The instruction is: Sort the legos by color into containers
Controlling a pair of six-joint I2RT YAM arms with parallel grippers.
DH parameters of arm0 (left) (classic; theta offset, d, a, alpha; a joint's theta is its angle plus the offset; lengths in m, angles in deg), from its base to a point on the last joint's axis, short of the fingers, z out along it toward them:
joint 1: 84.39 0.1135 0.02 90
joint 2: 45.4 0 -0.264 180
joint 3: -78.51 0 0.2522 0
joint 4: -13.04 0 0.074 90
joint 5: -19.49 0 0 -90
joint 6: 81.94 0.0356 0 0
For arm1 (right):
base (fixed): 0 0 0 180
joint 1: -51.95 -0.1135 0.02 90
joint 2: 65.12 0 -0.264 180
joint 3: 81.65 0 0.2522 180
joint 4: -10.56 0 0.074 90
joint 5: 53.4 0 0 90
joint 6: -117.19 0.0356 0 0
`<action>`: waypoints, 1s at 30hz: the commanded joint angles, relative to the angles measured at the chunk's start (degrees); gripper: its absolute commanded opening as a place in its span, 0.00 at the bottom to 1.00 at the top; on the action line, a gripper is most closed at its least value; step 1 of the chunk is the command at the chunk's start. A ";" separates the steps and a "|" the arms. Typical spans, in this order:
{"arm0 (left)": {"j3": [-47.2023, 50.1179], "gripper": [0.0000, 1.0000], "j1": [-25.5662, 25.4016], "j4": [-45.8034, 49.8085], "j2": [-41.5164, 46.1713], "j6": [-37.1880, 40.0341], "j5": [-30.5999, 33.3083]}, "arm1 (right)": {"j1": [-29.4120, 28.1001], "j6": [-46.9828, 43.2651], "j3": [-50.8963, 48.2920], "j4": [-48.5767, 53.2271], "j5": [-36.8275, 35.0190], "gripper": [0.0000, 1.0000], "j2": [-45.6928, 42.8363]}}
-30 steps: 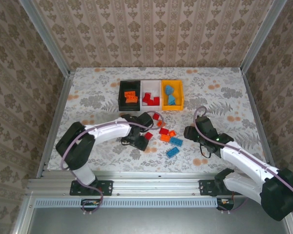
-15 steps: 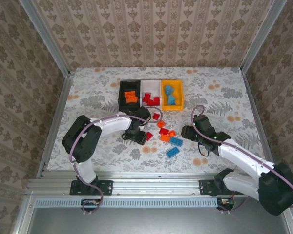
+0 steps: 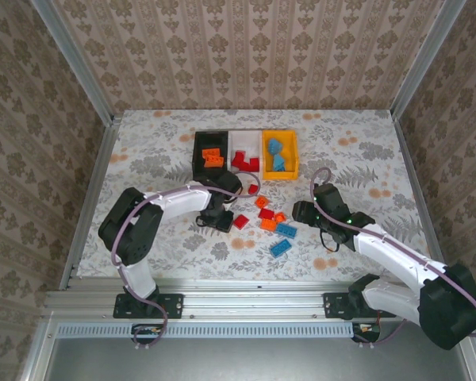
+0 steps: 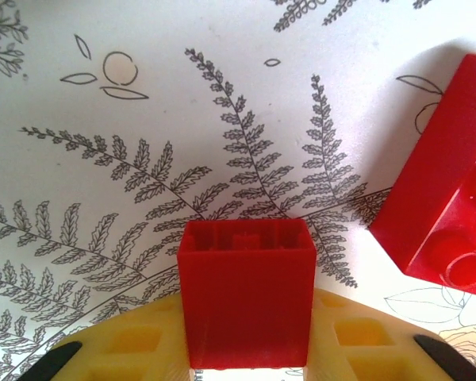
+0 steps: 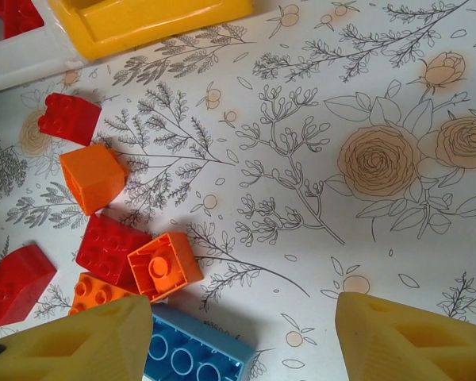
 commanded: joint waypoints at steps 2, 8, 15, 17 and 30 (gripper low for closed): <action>1.03 0.26 0.69 -6.31 1.16 -0.18 1.94 | 0.12 0.20 1.83 -0.31 0.98 0.63 1.12; -1.05 0.26 0.71 -3.80 2.96 -0.18 1.75 | -0.02 0.23 2.79 -0.59 1.07 0.63 2.51; -14.72 0.27 1.96 4.03 2.58 1.83 2.86 | -0.04 0.01 3.32 -0.47 0.79 0.63 2.54; -20.67 0.27 3.54 5.63 0.56 2.65 1.73 | -0.04 -0.10 3.24 -0.38 0.69 0.63 2.47; -59.70 0.32 9.86 12.70 -25.96 5.47 -10.32 | 0.01 -0.13 3.43 0.86 1.33 0.63 1.60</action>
